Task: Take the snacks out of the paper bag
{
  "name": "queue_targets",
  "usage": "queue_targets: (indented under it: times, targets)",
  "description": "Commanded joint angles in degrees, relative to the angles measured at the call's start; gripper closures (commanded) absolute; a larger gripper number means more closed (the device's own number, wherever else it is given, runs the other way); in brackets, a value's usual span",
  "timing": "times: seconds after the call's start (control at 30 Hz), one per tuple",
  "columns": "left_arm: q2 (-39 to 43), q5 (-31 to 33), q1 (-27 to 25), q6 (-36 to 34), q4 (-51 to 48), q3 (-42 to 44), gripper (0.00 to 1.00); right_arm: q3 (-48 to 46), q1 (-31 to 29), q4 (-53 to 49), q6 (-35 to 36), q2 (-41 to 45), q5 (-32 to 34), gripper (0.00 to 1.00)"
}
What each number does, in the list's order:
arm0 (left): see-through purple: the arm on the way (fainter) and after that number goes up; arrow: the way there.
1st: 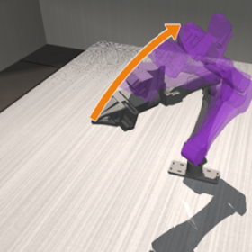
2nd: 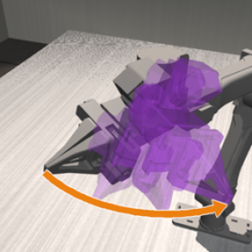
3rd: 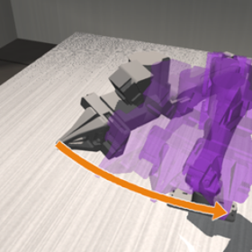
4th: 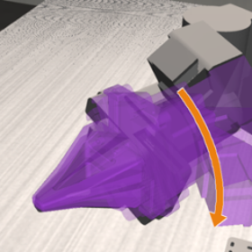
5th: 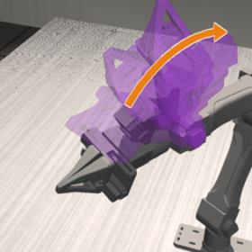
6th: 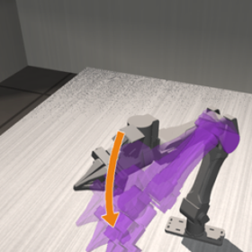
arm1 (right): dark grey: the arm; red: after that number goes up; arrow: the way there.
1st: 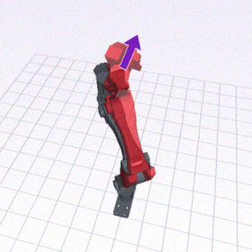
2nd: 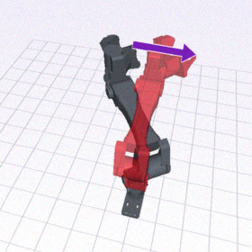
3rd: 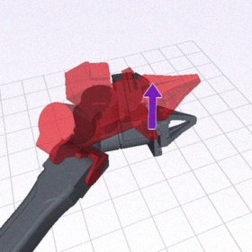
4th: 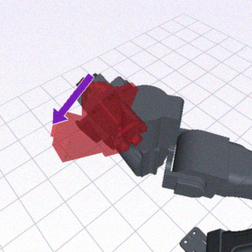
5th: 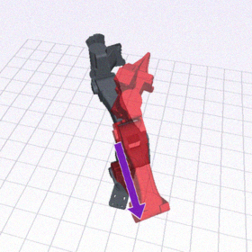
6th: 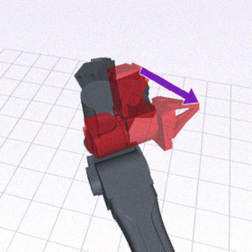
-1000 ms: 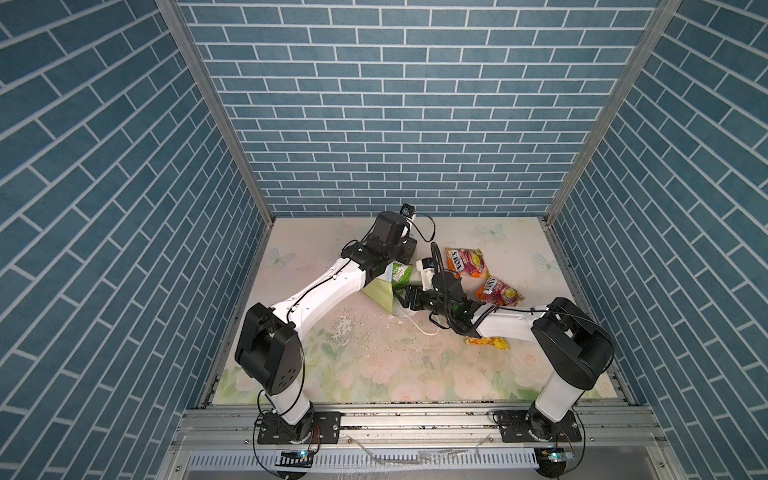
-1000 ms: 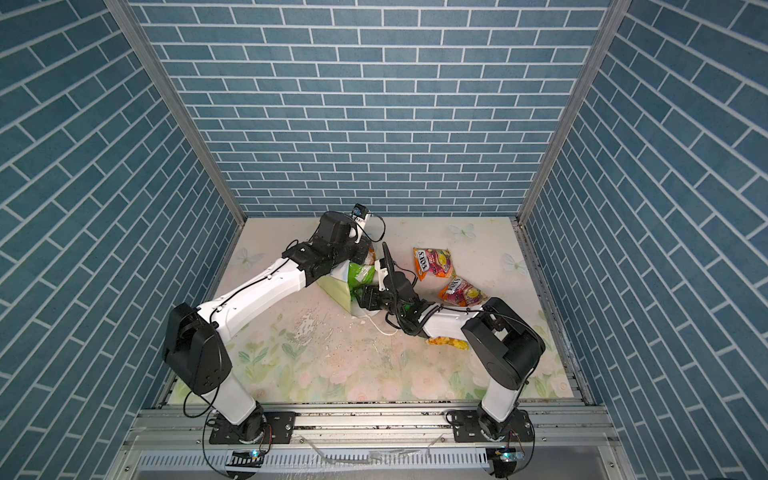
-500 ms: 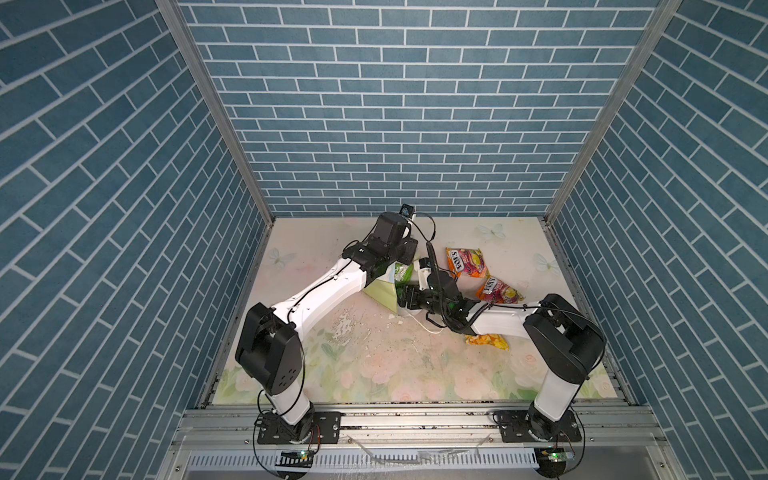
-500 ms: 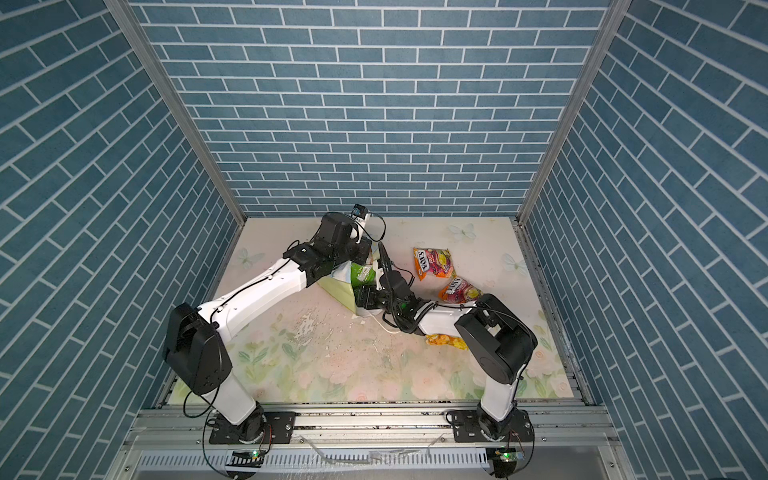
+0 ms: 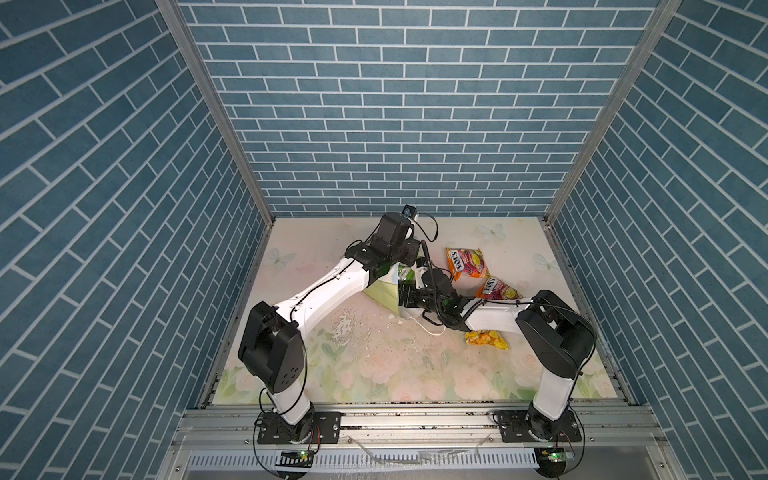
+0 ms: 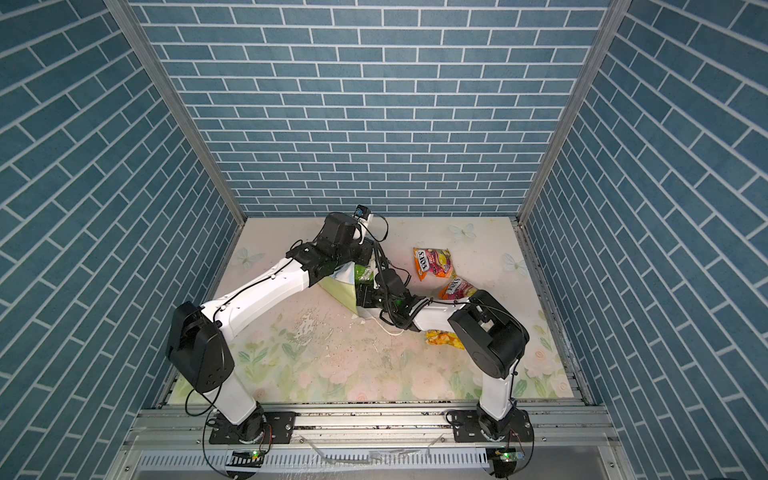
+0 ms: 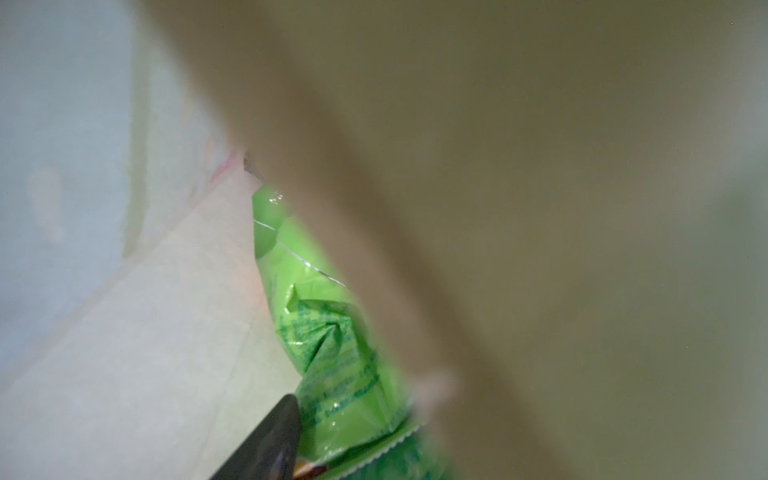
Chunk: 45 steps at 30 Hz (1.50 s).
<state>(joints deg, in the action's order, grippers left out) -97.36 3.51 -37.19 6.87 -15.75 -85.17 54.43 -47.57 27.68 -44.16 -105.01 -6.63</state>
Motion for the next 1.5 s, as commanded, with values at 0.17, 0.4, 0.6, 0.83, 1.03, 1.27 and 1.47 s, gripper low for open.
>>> queue_targets:
  times: [0.17, 0.4, 0.6, 0.83, 1.03, 1.27, 1.47]
  targets:
    - [-0.02, -0.2, -1.13, -0.01, 3.39, -3.49, 1.0, 1.09, -0.15, -11.06, 2.04, 2.71, 7.92, 0.28]
    - [-0.18, 0.09, -1.13, 0.05, 3.36, -3.68, 1.0, 0.95, -0.13, -13.9, 1.68, 3.69, 8.98, 0.28]
    - [-0.15, 0.19, -1.13, 0.37, 3.12, -3.76, 1.0, 2.55, -0.11, -16.39, 1.71, 2.94, 8.66, 0.26]
    - [-0.46, -0.98, -1.13, 1.48, 3.43, -4.24, 1.0, 2.59, -0.07, -12.65, -0.39, 0.57, 6.48, 0.25]
    - [-1.07, -3.06, -1.13, 2.54, 3.09, -5.08, 1.0, 2.52, -0.05, -9.28, -2.27, -1.07, 5.14, 0.28]
    - [-1.71, -3.91, -1.13, 3.08, 2.59, -5.37, 1.0, 1.99, 0.19, -3.7, -3.21, -2.29, 4.34, 0.46]
    - [-1.78, -3.97, -1.13, 2.73, 2.03, -5.54, 1.0, 2.32, 0.67, -2.04, -3.56, -3.1, 3.68, 0.75]
